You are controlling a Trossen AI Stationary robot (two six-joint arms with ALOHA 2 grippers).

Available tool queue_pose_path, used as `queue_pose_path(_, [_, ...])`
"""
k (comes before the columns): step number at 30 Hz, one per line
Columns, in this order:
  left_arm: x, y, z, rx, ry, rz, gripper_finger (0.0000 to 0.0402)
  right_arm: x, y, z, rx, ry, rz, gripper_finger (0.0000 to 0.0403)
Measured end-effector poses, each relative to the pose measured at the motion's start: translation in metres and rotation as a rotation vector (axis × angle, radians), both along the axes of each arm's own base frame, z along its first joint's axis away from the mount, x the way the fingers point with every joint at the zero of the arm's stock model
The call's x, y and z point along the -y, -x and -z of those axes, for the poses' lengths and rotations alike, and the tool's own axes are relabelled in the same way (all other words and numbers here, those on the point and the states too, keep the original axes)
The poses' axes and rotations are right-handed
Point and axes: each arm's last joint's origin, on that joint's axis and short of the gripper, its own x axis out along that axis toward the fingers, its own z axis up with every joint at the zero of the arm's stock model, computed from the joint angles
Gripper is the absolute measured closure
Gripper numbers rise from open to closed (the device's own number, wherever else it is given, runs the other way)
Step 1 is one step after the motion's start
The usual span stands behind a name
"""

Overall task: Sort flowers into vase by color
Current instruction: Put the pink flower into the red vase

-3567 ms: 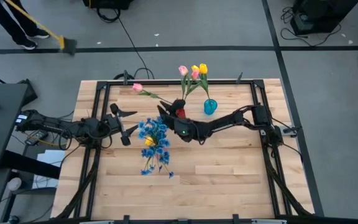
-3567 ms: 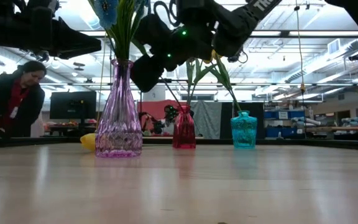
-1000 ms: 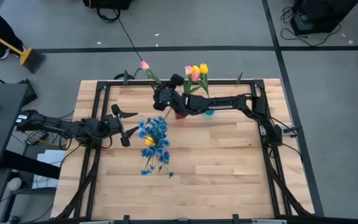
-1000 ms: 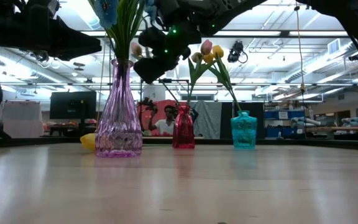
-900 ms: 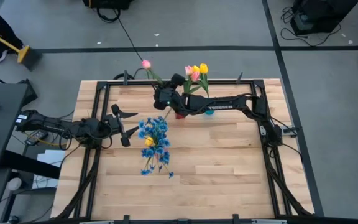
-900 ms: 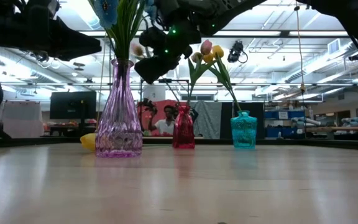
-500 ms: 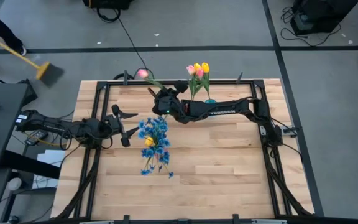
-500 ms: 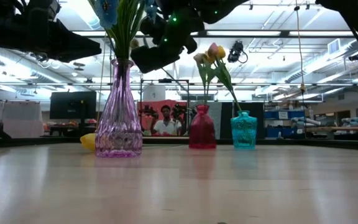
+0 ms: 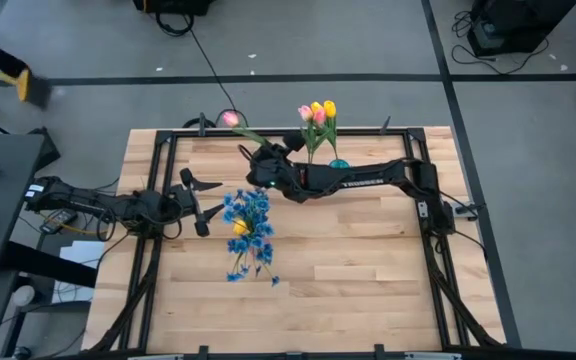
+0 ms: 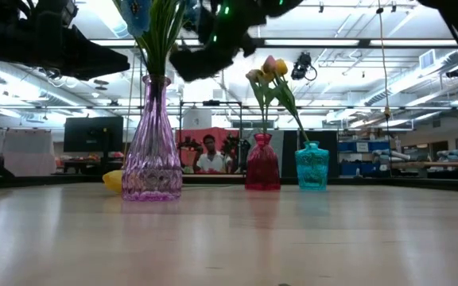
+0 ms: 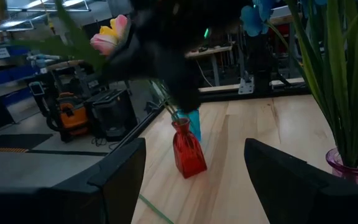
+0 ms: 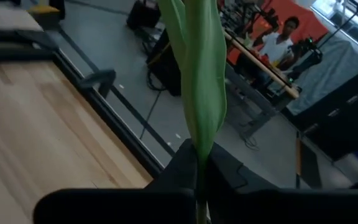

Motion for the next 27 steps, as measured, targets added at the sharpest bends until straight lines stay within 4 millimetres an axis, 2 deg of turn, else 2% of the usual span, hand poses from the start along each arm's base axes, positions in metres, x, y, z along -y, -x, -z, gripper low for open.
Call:
queue_pose_path(6, [0.000, 0.000, 0.001, -0.012, -0.001, 0.000, 0.0122, -0.023, 0.017, -0.027, 0.055, 0.003, -0.033, 0.0385])
queue_pose_path(12, [0.000, 0.000, 0.001, -0.009, 0.000, 0.000, 0.0122, -0.047, 0.055, -0.035, 0.134, -0.034, -0.056, 0.0384])
queue_pose_path(19, [0.000, 0.000, 0.000, 0.006, 0.005, 0.000, 0.0122, -0.061, 0.099, -0.014, 0.367, -0.010, -0.177, 0.0383])
queue_pose_path(23, [0.000, 0.000, 0.000, 0.006, 0.005, 0.000, 0.0122, -0.061, 0.126, 0.005, 0.540, 0.040, -0.279, 0.0383])
queue_pose_path(27, [0.000, 0.000, 0.000, 0.007, 0.005, 0.000, 0.0122, -0.053, 0.147, 0.024, 0.695, 0.109, -0.370, 0.0383])
